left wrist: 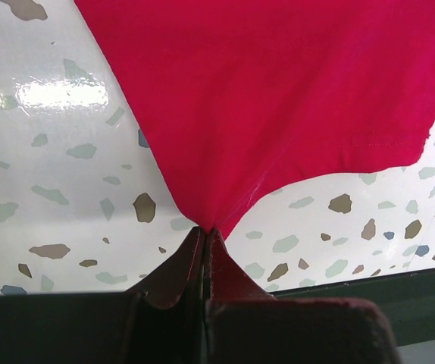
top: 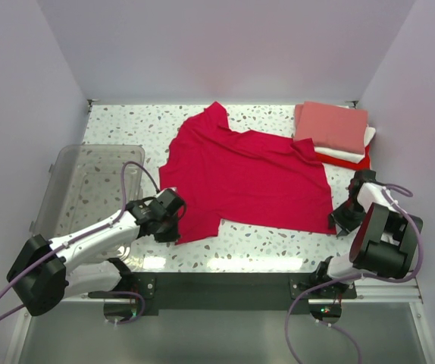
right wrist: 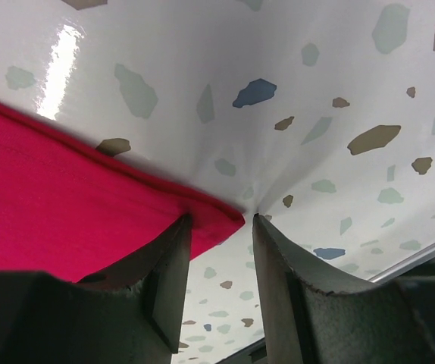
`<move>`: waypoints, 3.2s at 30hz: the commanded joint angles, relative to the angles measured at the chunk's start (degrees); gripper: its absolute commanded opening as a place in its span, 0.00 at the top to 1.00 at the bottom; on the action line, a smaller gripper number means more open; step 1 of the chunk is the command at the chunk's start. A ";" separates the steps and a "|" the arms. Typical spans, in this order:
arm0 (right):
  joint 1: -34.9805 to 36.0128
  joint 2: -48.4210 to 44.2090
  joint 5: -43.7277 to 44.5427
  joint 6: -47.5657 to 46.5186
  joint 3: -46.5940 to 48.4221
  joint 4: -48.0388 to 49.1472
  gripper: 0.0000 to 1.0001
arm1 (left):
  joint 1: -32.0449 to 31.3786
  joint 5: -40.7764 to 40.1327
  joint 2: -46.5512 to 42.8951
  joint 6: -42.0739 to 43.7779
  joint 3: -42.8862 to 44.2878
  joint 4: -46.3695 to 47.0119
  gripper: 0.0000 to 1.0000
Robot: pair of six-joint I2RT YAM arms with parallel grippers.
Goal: Fold and stack the t-shirts
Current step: Flatten the tshirt out, then fold the tshirt
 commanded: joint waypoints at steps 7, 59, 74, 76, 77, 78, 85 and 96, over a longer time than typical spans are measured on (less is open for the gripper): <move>-0.18 2.03 1.83 1.71 -1.47 3.46 0.75 | 0.49 0.40 0.16 -0.78 -0.50 1.84 1.00; 20.74 -13.27 -8.71 0.30 12.32 -17.02 1.00 | 5.30 -3.46 0.84 3.77 25.85 -21.19 1.00; 14.77 0.97 -13.63 -3.92 20.67 -6.91 1.00 | 16.13 -4.43 23.97 24.96 48.18 -17.06 1.00; 14.68 3.43 -13.99 -4.62 22.25 -6.30 1.00 | 16.83 -4.43 26.16 27.15 49.50 -16.36 1.00; 14.33 4.31 -14.34 -4.71 22.78 -6.12 1.00 | 17.01 -4.87 27.05 27.77 51.25 -16.27 1.00; 14.33 4.93 -14.25 -4.80 23.92 -5.86 1.00 | 17.18 -5.39 27.75 28.48 52.14 -16.27 1.00; 13.18 9.76 -14.43 -4.97 27.00 -4.18 1.00 | 19.64 -6.19 34.25 33.49 58.91 -14.34 1.00; 12.48 13.55 -14.34 -5.41 32.27 -4.27 1.00 | 20.88 -4.44 40.58 39.46 67.79 -14.42 1.00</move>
